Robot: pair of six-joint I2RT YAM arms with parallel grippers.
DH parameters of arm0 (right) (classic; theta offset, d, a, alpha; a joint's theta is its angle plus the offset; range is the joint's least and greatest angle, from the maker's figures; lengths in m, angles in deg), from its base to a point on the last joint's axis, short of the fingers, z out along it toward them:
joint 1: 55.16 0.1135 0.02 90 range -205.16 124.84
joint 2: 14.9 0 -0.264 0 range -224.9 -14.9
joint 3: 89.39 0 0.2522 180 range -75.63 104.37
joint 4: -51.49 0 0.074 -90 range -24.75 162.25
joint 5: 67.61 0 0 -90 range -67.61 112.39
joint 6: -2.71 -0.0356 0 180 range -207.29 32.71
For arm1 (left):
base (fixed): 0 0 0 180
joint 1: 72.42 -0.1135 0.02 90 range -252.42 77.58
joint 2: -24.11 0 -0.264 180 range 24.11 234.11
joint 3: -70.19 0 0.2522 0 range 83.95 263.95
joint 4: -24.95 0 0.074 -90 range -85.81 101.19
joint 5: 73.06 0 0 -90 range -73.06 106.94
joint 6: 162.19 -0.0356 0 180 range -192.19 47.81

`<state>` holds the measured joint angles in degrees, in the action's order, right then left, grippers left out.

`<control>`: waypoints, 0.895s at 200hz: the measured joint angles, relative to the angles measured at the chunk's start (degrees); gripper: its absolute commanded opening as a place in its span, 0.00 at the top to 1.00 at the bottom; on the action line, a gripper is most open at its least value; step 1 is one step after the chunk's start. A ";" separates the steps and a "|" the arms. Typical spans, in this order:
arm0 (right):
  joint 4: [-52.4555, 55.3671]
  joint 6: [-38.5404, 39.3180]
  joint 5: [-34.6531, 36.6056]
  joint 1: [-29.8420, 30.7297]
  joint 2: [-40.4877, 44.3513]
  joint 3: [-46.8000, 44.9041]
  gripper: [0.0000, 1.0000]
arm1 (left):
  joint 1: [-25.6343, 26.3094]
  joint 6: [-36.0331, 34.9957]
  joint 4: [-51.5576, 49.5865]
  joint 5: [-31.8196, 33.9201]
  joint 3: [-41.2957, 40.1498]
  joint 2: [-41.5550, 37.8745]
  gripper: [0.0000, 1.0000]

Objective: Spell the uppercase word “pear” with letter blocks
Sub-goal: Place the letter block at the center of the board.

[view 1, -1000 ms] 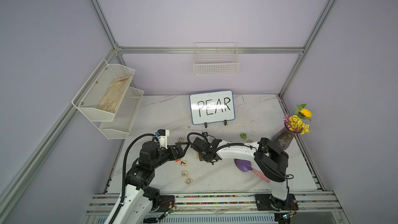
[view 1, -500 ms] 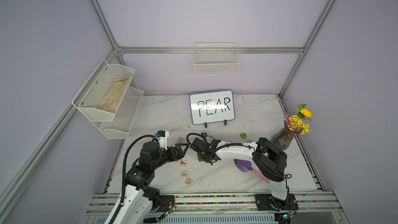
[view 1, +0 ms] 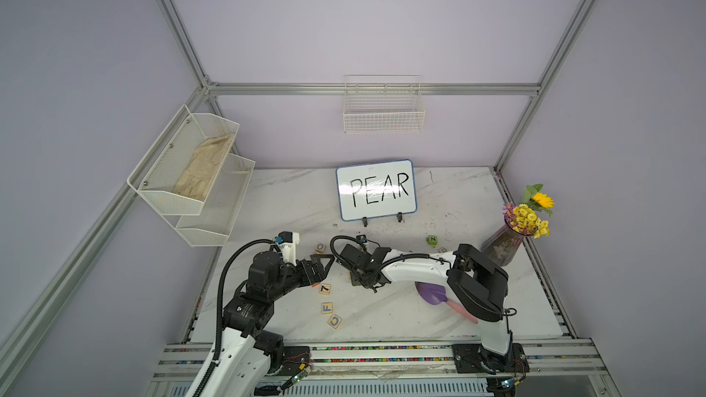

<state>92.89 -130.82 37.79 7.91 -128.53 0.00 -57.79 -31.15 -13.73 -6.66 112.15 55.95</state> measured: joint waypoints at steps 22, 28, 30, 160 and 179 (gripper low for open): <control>0.00 -0.13 0.02 0.00 0.00 0.00 0.72 | 0.02 -0.02 -0.02 0.02 0.00 0.02 0.00; 0.00 -0.17 0.02 0.00 0.00 0.00 0.72 | 0.02 -0.04 0.00 0.02 0.00 0.00 0.00; 0.00 -0.17 0.02 0.00 0.00 0.00 0.72 | 0.02 -0.04 0.00 0.02 0.00 0.02 0.00; 0.52 -0.96 0.85 0.66 -0.09 0.02 0.63 | 0.02 -0.15 0.00 0.46 0.00 0.00 0.00; 0.57 -0.96 0.85 0.70 -0.13 0.02 0.62 | 0.02 -0.15 0.00 0.48 0.00 0.00 0.00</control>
<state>93.46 -131.78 38.64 8.61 -128.66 0.02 -57.77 -31.31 -13.73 -6.18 112.15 55.95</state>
